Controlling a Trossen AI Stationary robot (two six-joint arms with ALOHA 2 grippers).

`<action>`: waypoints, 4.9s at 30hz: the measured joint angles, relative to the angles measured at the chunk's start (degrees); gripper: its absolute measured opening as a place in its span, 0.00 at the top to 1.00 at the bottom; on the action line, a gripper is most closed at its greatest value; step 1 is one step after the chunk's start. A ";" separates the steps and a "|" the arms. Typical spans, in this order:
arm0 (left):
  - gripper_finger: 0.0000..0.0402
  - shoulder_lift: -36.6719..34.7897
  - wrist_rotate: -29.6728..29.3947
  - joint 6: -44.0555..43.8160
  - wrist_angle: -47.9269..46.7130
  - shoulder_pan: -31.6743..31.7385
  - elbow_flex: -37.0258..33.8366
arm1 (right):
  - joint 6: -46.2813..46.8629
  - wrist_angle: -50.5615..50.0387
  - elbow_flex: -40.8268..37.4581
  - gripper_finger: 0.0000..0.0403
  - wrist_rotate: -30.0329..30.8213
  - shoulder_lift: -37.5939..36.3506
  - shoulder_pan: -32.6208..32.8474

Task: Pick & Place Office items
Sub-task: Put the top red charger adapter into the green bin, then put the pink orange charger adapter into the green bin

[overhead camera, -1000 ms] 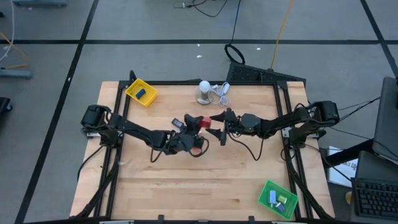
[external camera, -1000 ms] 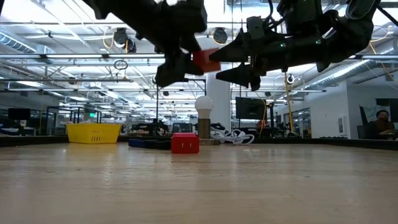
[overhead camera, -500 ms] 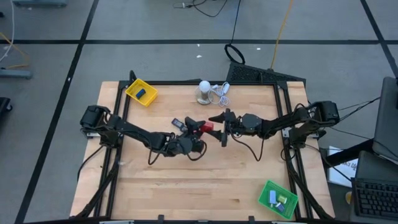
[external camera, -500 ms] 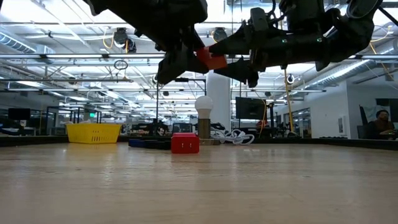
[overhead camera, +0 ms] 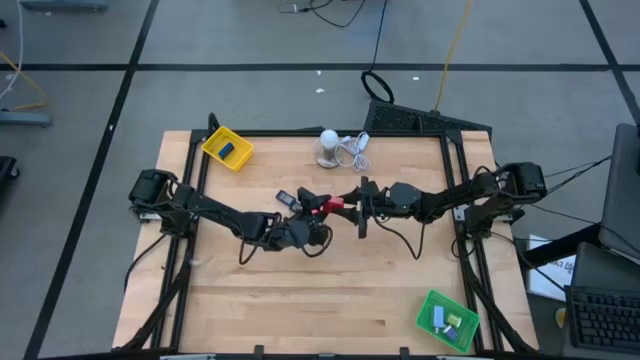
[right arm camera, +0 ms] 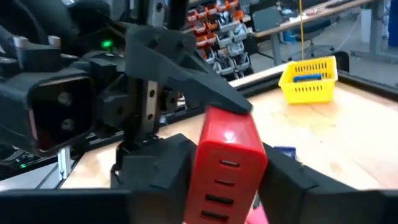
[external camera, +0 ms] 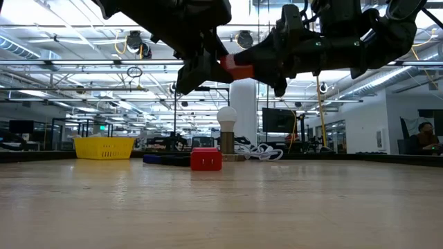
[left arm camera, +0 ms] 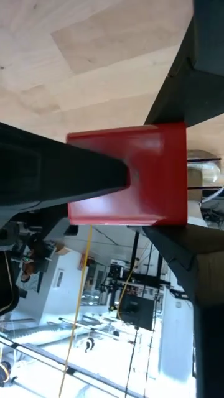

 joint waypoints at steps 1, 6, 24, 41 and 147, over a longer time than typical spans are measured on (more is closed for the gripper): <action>0.41 0.00 0.11 -1.73 0.12 0.17 -0.02 | -0.07 -0.45 -0.02 0.69 0.17 0.00 -0.02; 0.23 0.01 0.44 -12.53 0.54 -0.16 -0.02 | -0.74 -1.66 -0.04 0.72 -1.66 0.02 -0.04; 0.12 -12.69 27.31 -37.33 -5.20 -7.84 0.00 | -0.02 -31.25 -0.09 0.72 -7.06 -28.39 14.77; 0.13 -12.57 43.20 -41.87 -2.41 1.87 0.00 | 38.11 -54.12 0.00 0.72 6.78 -36.63 61.68; 0.13 -12.52 42.14 -56.03 -6.41 5.63 0.00 | -15.16 -26.66 -5.53 0.55 15.69 -30.60 27.07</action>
